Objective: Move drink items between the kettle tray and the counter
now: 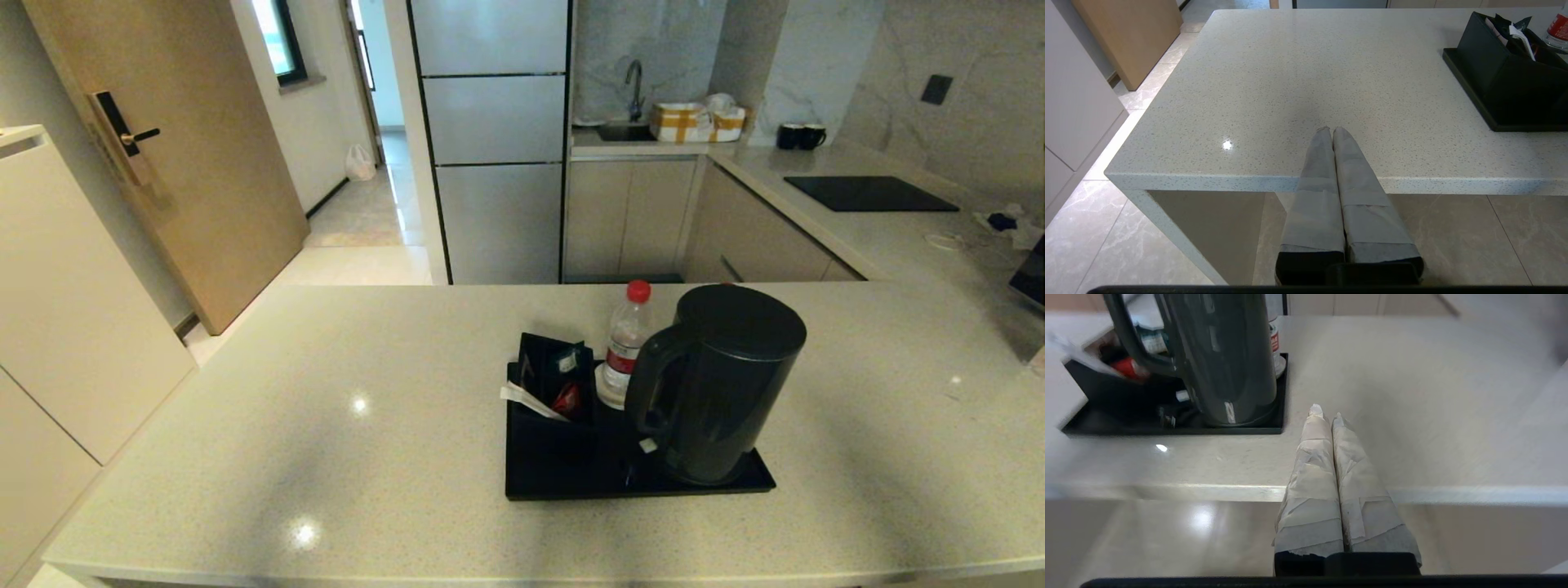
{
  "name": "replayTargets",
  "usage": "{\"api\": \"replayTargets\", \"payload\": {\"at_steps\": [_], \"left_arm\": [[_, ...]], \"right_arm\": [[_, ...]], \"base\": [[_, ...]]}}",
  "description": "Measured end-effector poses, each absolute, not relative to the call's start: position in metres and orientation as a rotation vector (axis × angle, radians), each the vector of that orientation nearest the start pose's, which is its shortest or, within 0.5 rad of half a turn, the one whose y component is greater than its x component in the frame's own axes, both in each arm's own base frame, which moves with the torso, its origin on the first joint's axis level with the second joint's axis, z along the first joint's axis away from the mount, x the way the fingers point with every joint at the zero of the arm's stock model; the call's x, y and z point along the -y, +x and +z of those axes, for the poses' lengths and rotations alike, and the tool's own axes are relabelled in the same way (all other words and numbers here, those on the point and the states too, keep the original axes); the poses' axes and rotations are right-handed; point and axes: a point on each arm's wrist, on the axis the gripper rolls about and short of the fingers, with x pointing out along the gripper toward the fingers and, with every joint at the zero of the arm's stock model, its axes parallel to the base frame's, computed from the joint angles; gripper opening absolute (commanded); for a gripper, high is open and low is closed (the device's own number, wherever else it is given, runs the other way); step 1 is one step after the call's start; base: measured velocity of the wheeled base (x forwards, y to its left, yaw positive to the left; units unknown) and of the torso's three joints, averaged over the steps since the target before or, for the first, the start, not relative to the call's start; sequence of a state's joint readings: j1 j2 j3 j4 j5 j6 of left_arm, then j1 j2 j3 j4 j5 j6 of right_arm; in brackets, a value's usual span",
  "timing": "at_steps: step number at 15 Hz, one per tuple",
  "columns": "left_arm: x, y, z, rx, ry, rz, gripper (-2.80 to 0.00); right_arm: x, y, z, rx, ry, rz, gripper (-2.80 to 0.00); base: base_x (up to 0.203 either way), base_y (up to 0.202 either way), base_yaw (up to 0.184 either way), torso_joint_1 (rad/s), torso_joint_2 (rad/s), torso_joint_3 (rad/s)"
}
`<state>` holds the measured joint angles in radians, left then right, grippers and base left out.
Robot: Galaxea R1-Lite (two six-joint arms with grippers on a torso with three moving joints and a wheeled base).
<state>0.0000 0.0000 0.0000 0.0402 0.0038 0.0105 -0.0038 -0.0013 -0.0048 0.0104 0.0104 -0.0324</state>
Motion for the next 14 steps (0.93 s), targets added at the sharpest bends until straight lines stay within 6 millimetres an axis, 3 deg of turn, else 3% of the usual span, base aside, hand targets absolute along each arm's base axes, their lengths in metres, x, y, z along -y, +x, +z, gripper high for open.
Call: {"api": "replayTargets", "payload": {"at_steps": [4, 14], "left_arm": [[-0.0001, -0.0229, 0.0714, -0.040, 0.011, 0.004, -2.80], [-0.0001, -0.0229, 0.0714, -0.040, 0.010, 0.004, -2.80]], "right_arm": [[-0.0005, -0.0230, 0.0751, -0.002, -0.111, 0.017, -2.80], [-0.0005, -0.0229, 0.0745, -0.006, -0.104, 0.015, -2.80]], "base": [[0.000, 0.000, 0.000, 0.000, 0.00, 0.000], [0.000, 0.000, 0.000, 0.000, 0.00, 0.000]]}}
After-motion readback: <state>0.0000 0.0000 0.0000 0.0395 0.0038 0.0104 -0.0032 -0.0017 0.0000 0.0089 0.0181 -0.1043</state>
